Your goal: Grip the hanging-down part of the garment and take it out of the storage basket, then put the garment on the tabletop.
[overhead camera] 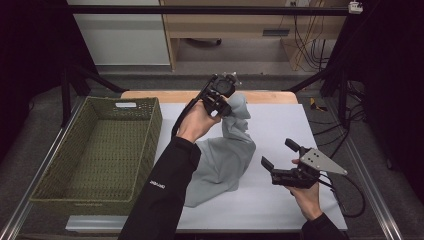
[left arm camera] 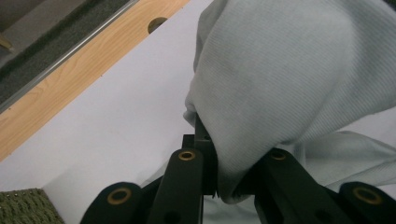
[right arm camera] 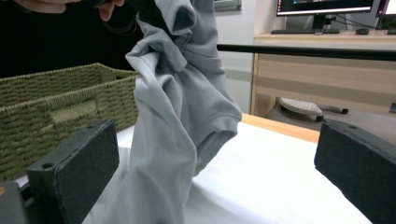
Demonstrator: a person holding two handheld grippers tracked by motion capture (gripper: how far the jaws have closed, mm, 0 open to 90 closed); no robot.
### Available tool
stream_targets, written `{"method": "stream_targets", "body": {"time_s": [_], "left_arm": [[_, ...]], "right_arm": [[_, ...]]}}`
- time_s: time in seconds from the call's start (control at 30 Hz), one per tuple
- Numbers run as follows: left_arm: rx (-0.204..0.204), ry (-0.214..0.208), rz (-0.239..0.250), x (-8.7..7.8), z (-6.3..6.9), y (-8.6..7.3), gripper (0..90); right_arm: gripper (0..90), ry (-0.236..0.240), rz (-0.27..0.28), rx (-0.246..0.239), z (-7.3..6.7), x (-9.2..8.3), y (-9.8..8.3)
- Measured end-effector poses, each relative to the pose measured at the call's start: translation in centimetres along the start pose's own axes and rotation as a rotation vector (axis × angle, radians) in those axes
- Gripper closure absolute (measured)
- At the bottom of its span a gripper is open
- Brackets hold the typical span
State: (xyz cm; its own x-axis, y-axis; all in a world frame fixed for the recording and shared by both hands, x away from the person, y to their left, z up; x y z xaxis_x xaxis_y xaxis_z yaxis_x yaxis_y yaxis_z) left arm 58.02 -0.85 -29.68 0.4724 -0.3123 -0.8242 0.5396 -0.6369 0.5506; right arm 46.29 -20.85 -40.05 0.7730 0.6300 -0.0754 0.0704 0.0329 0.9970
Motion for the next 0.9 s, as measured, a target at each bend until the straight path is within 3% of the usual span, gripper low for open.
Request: {"method": "stream_targets", "body": {"time_s": [0.1,0.23,0.27,0.33,0.37,0.43,0.47,0.53,0.6,0.63,0.73,0.9], "left_arm": [[0.004,-0.008,0.013,0.3,0.4,-0.4,82.0],[0.012,-0.016,0.042,0.7,1.0,-1.1,81.8],[0.013,-0.018,0.052,0.9,1.2,-1.4,81.8],[0.014,-0.021,0.061,1.0,1.3,-1.6,81.7],[0.016,-0.026,0.069,1.2,1.5,-1.8,81.6],[0.004,-0.030,0.101,1.8,1.9,-2.6,81.5],[0.001,-0.038,0.110,2.1,2.1,-2.9,81.4],[-0.001,-0.041,0.121,2.3,2.2,-3.3,81.4],[0.003,-0.039,0.124,2.9,2.4,-3.9,81.2],[0.011,-0.041,0.128,3.1,2.5,-4.2,81.2],[-0.002,-0.055,0.147,3.8,2.8,-5.0,80.9],[-0.013,-0.066,0.136,5.5,3.2,-6.2,80.5]], "right_arm": [[0.4,0.002,-0.001,0.041,0.2,-0.4,-0.2],[0.4,0.001,-0.004,0.020,0.7,-1.0,-0.7],[0.3,-0.004,-0.011,0.048,0.7,-1.1,-0.9],[0.3,-0.008,-0.014,0.034,0.9,-1.2,-1.1],[0.3,-0.007,-0.012,0.056,1.0,-1.2,-1.3],[0.3,-0.007,-0.018,0.028,1.2,-1.3,-1.5],[0.3,-0.011,-0.017,0.048,1.0,-1.4,-1.5],[0.3,-0.002,-0.015,0.038,1.1,-1.5,-1.6],[0.3,-0.007,-0.013,0.021,1.3,-1.6,-1.6],[0.3,-0.007,-0.017,0.046,1.2,-1.7,-1.6],[0.3,-0.011,-0.020,0.046,1.2,-1.7,-1.8],[0.3,-0.003,-0.025,0.060,1.1,-1.9,-1.8]]}}
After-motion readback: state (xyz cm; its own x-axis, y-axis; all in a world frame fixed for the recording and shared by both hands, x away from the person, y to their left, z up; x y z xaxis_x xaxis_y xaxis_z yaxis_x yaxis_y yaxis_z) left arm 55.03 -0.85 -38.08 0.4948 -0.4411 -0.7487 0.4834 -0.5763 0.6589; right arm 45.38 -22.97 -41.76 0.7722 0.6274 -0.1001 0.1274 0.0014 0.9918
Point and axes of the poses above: each handheld gripper's, and its own axes: x roughly forward along the jaws, y roughly out of its top, z roughly to its right, the point moved 5 cm from there along x, roughly forward along the jaws, and after that the axes turned 3 degrees about y, right-handed, at the moved point
